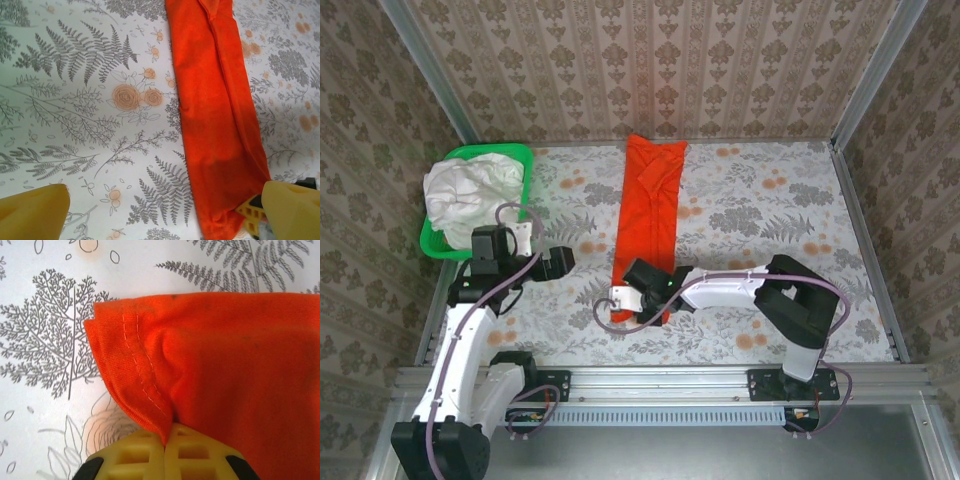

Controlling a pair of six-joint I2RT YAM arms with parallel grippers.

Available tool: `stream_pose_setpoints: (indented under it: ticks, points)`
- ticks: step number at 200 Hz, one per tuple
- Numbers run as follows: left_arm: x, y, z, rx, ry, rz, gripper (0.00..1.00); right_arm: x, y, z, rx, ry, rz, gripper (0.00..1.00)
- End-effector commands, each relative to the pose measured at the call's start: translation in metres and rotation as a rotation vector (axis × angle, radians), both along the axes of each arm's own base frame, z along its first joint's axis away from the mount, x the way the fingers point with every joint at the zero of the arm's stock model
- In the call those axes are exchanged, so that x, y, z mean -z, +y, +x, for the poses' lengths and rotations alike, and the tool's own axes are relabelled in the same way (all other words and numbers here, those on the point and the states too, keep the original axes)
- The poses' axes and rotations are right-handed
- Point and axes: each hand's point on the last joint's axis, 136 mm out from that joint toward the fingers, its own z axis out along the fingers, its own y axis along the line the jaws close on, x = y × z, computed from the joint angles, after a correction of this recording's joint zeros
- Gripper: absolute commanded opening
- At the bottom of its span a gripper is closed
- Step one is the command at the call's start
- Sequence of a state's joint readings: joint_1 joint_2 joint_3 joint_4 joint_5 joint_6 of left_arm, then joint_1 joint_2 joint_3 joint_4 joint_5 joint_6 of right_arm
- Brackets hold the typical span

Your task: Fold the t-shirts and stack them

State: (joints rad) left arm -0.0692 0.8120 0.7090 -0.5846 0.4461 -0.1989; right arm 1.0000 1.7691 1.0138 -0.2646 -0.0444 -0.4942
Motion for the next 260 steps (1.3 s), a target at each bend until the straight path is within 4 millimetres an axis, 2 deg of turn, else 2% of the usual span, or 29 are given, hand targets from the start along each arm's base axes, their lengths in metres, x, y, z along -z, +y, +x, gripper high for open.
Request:
stream_pose_setpoints:
  ticks: [1,31,51,66,91,110,142,204,228,260]
  points:
    - [-0.016,0.0,0.008,0.067,-0.12,0.053,1.0,-0.024,-0.014,-0.001,0.032,-0.007,0.002,0.0]
    - [-0.023,-0.007,0.016,0.18,-0.205,0.111,1.0,-0.033,-0.027,-0.007,0.042,0.006,-0.002,0.0]
    - [-0.029,-0.021,0.008,0.345,-0.301,0.14,1.0,-0.04,-0.035,-0.013,0.037,0.046,-0.019,0.0]
    - [-0.033,-0.026,0.002,0.424,-0.366,0.161,1.0,-0.052,-0.039,-0.007,0.061,0.041,-0.007,0.0]
    - [-0.033,-0.022,0.001,0.461,-0.395,0.17,1.0,-0.073,-0.039,0.019,0.105,0.02,0.031,0.0]
    - [-0.024,-0.021,0.003,0.482,-0.377,0.165,1.0,-0.08,-0.047,0.037,0.111,0.021,0.0,0.0]
    - [-0.023,-0.034,0.001,0.605,-0.407,0.132,1.0,-0.095,-0.049,0.07,0.111,0.055,0.0,0.0]
    - [-0.004,-0.036,0.011,0.676,-0.405,0.143,1.0,-0.095,-0.053,0.149,0.216,0.105,0.014,0.0]
    - [0.004,-0.038,0.012,0.717,-0.41,0.163,1.0,-0.095,-0.053,0.172,0.24,0.072,0.023,0.0]
    - [0.011,-0.041,0.017,0.764,-0.447,0.166,1.0,-0.085,-0.045,0.2,0.25,0.054,0.017,0.0]
